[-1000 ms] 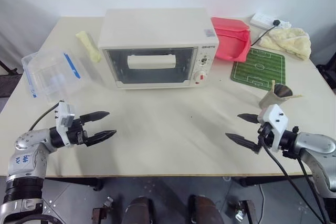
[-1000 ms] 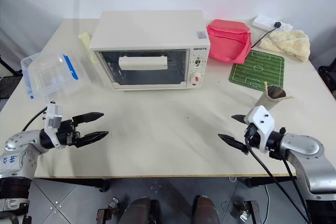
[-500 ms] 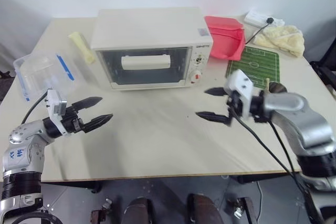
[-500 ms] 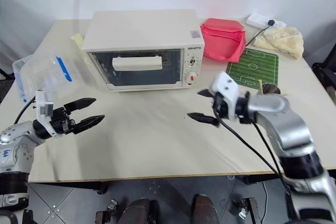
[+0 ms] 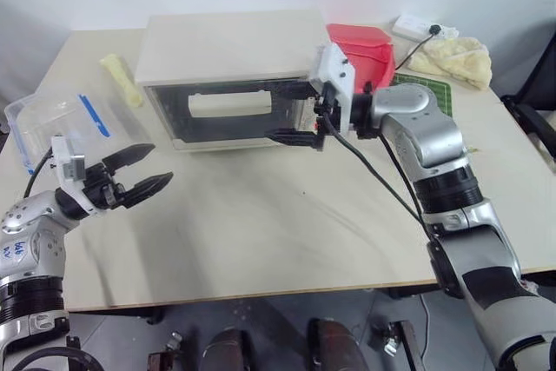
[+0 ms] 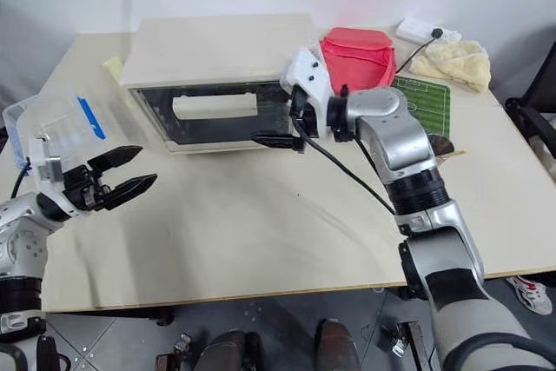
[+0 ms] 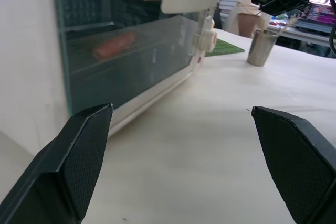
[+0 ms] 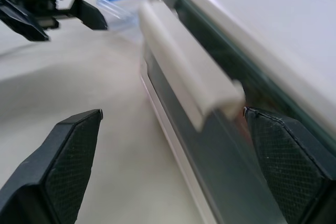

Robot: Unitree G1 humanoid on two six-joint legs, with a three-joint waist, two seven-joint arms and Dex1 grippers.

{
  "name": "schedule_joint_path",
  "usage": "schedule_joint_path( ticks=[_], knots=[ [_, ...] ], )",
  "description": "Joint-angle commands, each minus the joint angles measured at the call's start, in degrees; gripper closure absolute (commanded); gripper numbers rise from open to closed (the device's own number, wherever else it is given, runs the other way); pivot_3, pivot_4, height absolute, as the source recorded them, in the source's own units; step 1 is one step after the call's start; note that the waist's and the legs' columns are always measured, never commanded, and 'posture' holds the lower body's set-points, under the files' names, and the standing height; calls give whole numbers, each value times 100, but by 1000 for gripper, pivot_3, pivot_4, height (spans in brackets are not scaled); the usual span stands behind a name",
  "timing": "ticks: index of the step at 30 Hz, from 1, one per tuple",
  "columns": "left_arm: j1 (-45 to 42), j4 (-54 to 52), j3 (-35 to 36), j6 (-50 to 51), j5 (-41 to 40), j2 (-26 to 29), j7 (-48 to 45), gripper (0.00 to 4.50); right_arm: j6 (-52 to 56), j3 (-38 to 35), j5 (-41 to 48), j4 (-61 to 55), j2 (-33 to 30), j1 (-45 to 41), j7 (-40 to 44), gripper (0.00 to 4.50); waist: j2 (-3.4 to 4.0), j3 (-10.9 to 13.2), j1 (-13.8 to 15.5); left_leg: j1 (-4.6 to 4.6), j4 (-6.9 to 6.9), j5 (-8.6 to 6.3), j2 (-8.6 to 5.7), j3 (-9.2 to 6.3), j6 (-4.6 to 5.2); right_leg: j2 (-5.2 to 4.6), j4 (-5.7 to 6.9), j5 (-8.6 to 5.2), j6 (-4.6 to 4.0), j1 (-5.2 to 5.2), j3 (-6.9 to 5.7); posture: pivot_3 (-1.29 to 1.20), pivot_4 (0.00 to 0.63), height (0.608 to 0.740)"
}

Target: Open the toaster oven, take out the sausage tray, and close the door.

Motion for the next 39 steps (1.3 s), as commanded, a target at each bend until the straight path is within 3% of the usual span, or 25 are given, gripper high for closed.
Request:
schedule_joint_path(
  ticks=[1, 12, 22, 25, 28, 35, 39],
  knots=[
    [29, -44, 222, -60, -126, 155, -26, 12, -213, 33, 1, -9, 138, -192, 307, 0, 0, 0, -14, 0, 0, 0, 0, 0, 0, -1, 0, 0, 0, 0, -2, 0, 150, 740],
    [-155, 180, 360, -58, -127, 280, 13, 12, -319, 20, -81, -208, 222, 3, 548, 0, 0, 0, -146, 0, 0, -2, 0, -11, -5, -4, 19, 0, 0, -4, -13, 0, 150, 740],
    [-827, 1027, 570, 141, -178, 701, 132, 12, 343, 227, 144, -1554, 316, 702, 580, 0, -1, 1, -176, -1, -4, -4, 0, -13, -8, -3, 19, 0, 0, -7, -26, 0, 150, 740],
    [-874, 1120, 758, 461, -466, 936, -262, 12, 423, 318, 75, -1781, 338, 971, 519, 0, -1, 1, -206, 0, -5, -5, 2, -12, -10, -3, 20, 0, 0, -8, -33, 0, 150, 740],
    [-899, 1212, 851, 442, -499, 1015, -319, 572, 469, 359, 54, -1890, 334, 1077, 471, 0, -1, 1, -213, 1, -7, -5, 2, -13, -11, -3, 21, 0, 0, -8, -36, 0, 150, 740],
    [-1141, 1313, 808, 618, -517, 1173, -556, 2737, 538, 492, 46, -2134, 372, 1271, 391, 0, -2, 1, -199, 0, -4, -5, 1, -16, -11, -4, 21, 0, 0, -7, -41, 0, 150, 740],
    [-1393, 1304, 375, 853, -413, 920, -721, 4015, 774, 524, 116, -2425, 403, 1382, 287, 0, -2, 1, -196, 0, -5, -6, 1, -18, -12, -4, 23, 0, 0, -7, -45, 0, 150, 740]
  ],
)
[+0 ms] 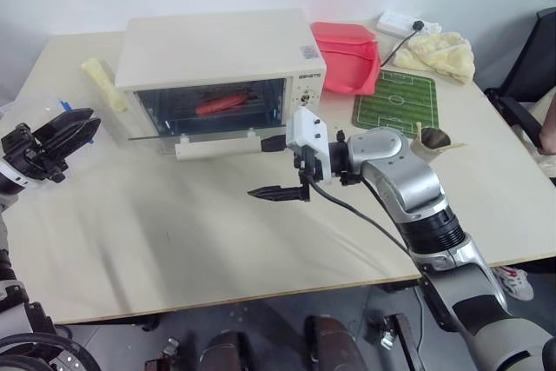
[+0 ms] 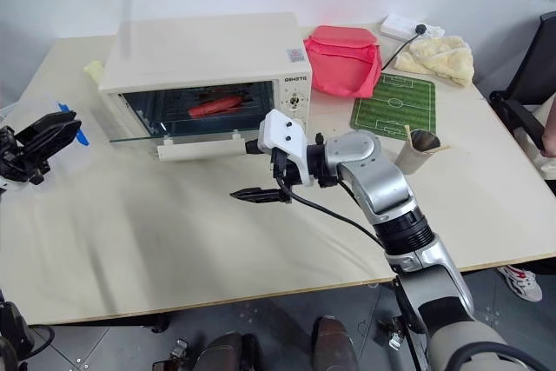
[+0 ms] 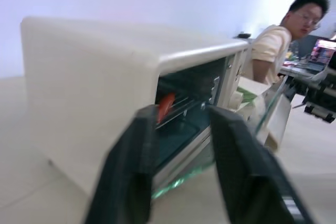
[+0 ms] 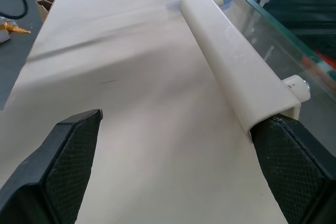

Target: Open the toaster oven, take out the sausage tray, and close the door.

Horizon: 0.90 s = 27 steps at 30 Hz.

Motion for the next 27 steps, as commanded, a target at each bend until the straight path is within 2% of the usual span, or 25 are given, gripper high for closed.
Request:
schedule_joint_path(
  ticks=[1, 2, 7, 10, 14, 19, 22, 27],
  knots=[
    [-198, -73, -308, 88, 36, -112, -154, 4244, 110, 113, 206, -588, 126, 8, -33, 0, 0, 0, 2, 0, 1, 0, 0, 1, 0, 0, 0, 0, 0, 0, 0, 0, 150, 740],
    [-266, -25, -393, 77, 76, -166, -164, 4481, 153, 102, 204, -654, 132, 44, -94, 0, 0, 0, 4, 0, 1, 0, 0, 1, 0, 0, 0, 0, 0, 0, 0, 0, 150, 740],
    [-458, 157, -933, 75, 475, -270, -52, 4481, 400, 42, 244, -1002, 81, 212, -299, 0, -1, 0, 6, 0, 1, 0, 0, 0, 0, 0, 0, 0, 0, 0, -4, 0, 150, 740],
    [-496, 309, -1370, -1, 791, -350, -287, 4481, 742, -59, 272, -1361, -68, 411, -499, 0, -1, 0, 28, 0, 1, 0, -1, 0, 0, 0, 0, 0, 0, 0, -5, 0, 150, 740],
    [-642, 589, -1497, -181, 953, -423, -362, 4481, 1034, -127, 297, -1665, -281, 604, -654, 0, -1, 0, 70, -2, 5, 0, -4, 0, 0, -3, -1, 0, 0, 1, -6, 0, 150, 740],
    [-757, 778, -1621, -267, 1091, -471, -482, 4481, 1196, 34, 52, -1987, -1186, 1047, -509, 0, -5, -2, 156, -2, 11, -1, -7, 0, 1, -7, -2, 0, 0, 6, -8, 0, 150, 740],
    [-747, 778, -1675, -275, 1135, -513, -518, 4481, 1273, 156, 64, -2322, -2074, 1445, -70, 0, -12, 1, 249, -3, 12, -2, -10, 3, 4, -10, -7, 0, 0, 6, -9, 0, 150, 740],
    [-674, 682, -1799, -205, 1211, -594, -581, 4481, 1230, 43, 162, -2569, -2950, 1781, 395, 0, -16, 2, 321, -9, 20, -2, -9, 5, 4, -12, -10, 0, 0, 5, -15, 0, 150, 740]
  ],
)
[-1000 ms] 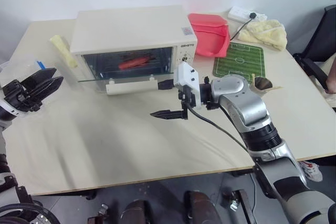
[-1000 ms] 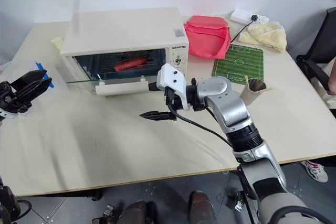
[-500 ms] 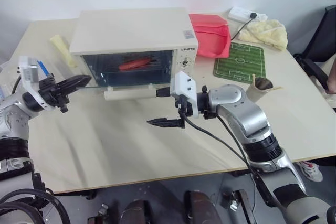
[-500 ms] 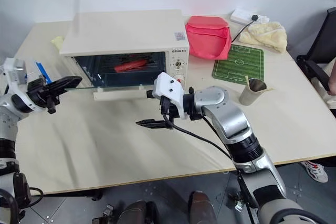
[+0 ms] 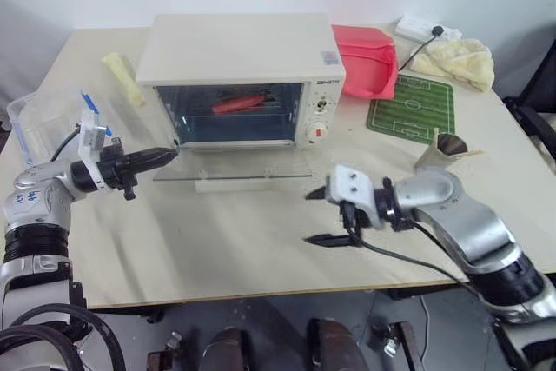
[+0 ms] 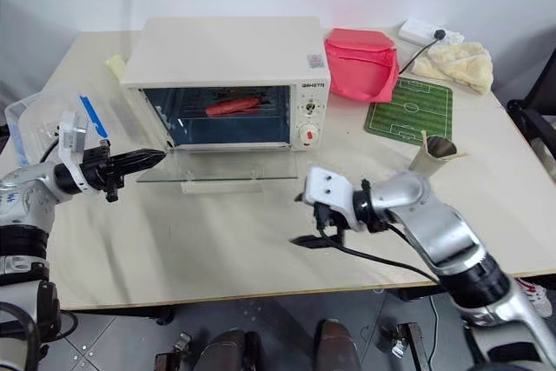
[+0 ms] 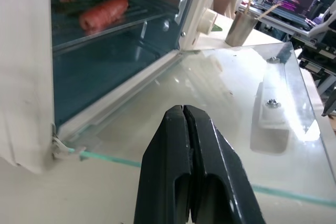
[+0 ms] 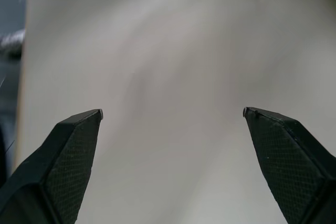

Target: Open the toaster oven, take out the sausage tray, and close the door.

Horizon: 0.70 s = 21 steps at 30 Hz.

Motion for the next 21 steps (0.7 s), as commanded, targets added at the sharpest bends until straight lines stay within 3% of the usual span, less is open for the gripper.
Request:
schedule_joint_path(
  ticks=[1, 7, 11, 15, 21],
  knots=[
    [56, -180, -68, 51, 46, -31, -100, 4481, -128, -196, 93, -273, -438, 102, 292, 0, -1, 0, 24, 0, 0, 0, 0, 0, 0, 0, 0, 0, 0, 0, 0, 0, 150, 740],
    [413, -629, -405, 183, 218, -85, -107, 4481, -172, -818, 238, -220, -670, 63, 148, 0, -1, 1, 67, -5, 13, -1, 0, 0, 2, -3, 0, 0, 0, 1, -2, 0, 150, 740],
    [645, -947, -573, 256, 312, -86, -65, 4481, -111, -1194, 368, -257, -322, -178, -335, 0, -2, 1, 70, -11, 22, -2, 0, -3, 4, -4, 1, 0, 0, 1, -5, 0, 150, 740],
    [719, -1018, -631, 228, 372, -99, 6, 4481, -111, -926, 144, -319, 481, -493, -1141, 0, -2, 0, 61, -12, 30, -2, 3, -8, 4, -4, 10, 0, -2, 1, -10, 0, 150, 740],
    [765, -1103, -608, 71, 434, -155, 164, 4481, -542, 120, -932, 312, 1700, -1037, -2297, 0, -3, 0, 48, -14, 32, -2, 3, -8, 4, -5, 13, 0, -2, 1, -11, 0, 150, 740]
  ],
)
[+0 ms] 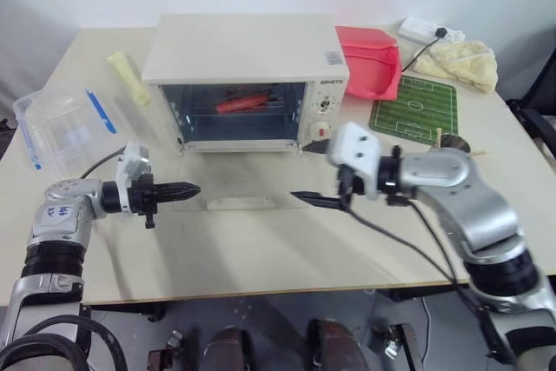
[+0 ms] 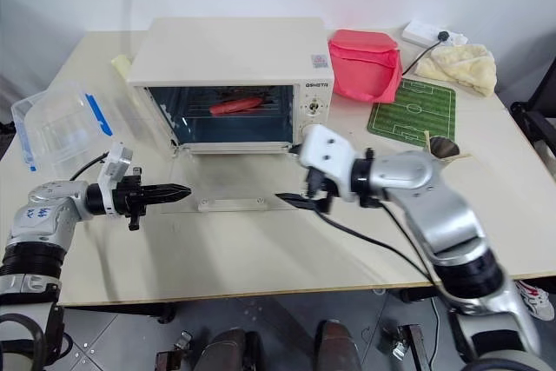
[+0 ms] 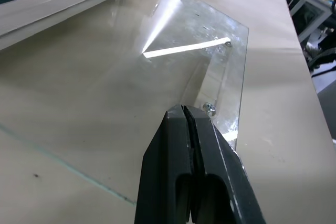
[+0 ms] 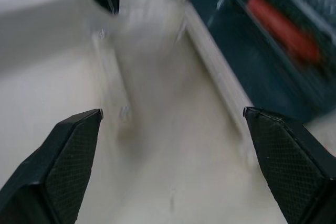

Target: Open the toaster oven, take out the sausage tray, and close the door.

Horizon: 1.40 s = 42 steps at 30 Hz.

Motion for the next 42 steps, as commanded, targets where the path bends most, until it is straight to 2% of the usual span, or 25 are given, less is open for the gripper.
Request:
schedule_joint_path(
  ticks=[1, 6, 9, 10, 12, 18, 24, 25, 28, 31, 40, 42],
  knots=[
    [51, -211, 118, -128, -26, -44, 135, 4481, -440, 555, -744, 483, 548, -413, -660, 0, 0, 0, -6, -1, 2, 0, 0, 1, 0, 0, 0, 0, 0, 0, 1, 0, 150, 740],
    [162, -519, 604, -348, -418, -251, 310, 4481, -1104, 1040, -1812, 1851, 1250, -1124, -1548, 0, 0, 0, -19, -4, 9, 0, 0, -5, 0, -3, 12, 0, 0, -1, -4, 0, 150, 740],
    [282, -845, 1168, 23, -949, -437, 751, 4481, -1528, 1277, -2425, 3099, 1691, -1714, -2157, 0, 0, 0, -66, -8, 12, 0, 0, -11, 0, -6, 17, 0, 0, -1, -13, 0, 150, 740],
    [331, -938, 1292, 216, -1055, -458, 932, 4305, -1637, 1301, -2572, 3443, 1826, -1868, -2334, 0, 0, 0, -82, -8, 12, 0, 0, -15, 0, -8, 21, 0, 0, -2, -16, 0, 150, 740],
    [491, -1166, 1479, 486, -1251, -491, 1142, 3908, -1818, 1259, -2720, 4007, 2075, -2106, -2582, 0, 0, 0, -150, -8, 10, 0, 1, -28, 0, -12, 34, 0, 0, -1, -30, 0, 150, 740],
    [1239, -2188, 2162, 875, -2050, -702, 1519, 2048, -2274, 1346, -3136, 5200, 2497, -2533, -2864, 0, 1, 0, -341, -6, -11, 0, -3, -45, -1, -26, 36, 0, 0, 0, -66, 0, 150, 740],
    [1806, -2709, 2391, 844, -2087, -735, 1982, 215, -2708, 1625, -3750, 5766, 2622, -2648, -3097, 0, 2, 1, -365, -3, -15, 1, -1, -48, -2, -27, 36, 0, 0, 1, -70, 0, 150, 740],
    [1844, -2753, 2396, 844, -2102, -744, 2019, 43, -2747, 1617, -3792, 5823, 2645, -2652, -3127, 0, 2, 1, -365, -2, -17, 1, -1, -48, -2, -26, 36, 0, 0, 0, -70, 0, 150, 740],
    [1907, -2845, 2384, 840, -2159, -782, 2119, 0, -2850, 1549, -3865, 6039, 2752, -2671, -3255, 643, 2, 1, -345, -2, -17, 2, -1, -49, -4, -26, 36, 0, 0, 2, -70, 0, 150, 740],
    [1940, -2909, 2331, 792, -2167, -850, 2216, 0, -2961, 1589, -4043, 6323, 2840, -2758, -3466, 1470, 2, 1, -339, -3, -17, 2, -2, -48, -4, -27, 35, 0, 0, 3, -69, 0, 150, 740],
    [1892, -2841, 2237, 682, -2079, -912, 2300, 0, -3214, 1560, -4292, 6515, 2919, -2827, -3559, 4472, 0, -1, -350, 1, -21, 2, -1, -47, -5, -26, 35, 0, -1, 3, -70, 0, 150, 740],
    [1878, -2818, 2215, 661, -2073, -914, 2308, 0, -3228, 1527, -4324, 6403, 2912, -2767, -3467, 4472, -2, -1, -350, 3, -22, 3, 0, -48, -6, -25, 36, -1, -1, 4, -70, 0, 150, 740]
  ],
)
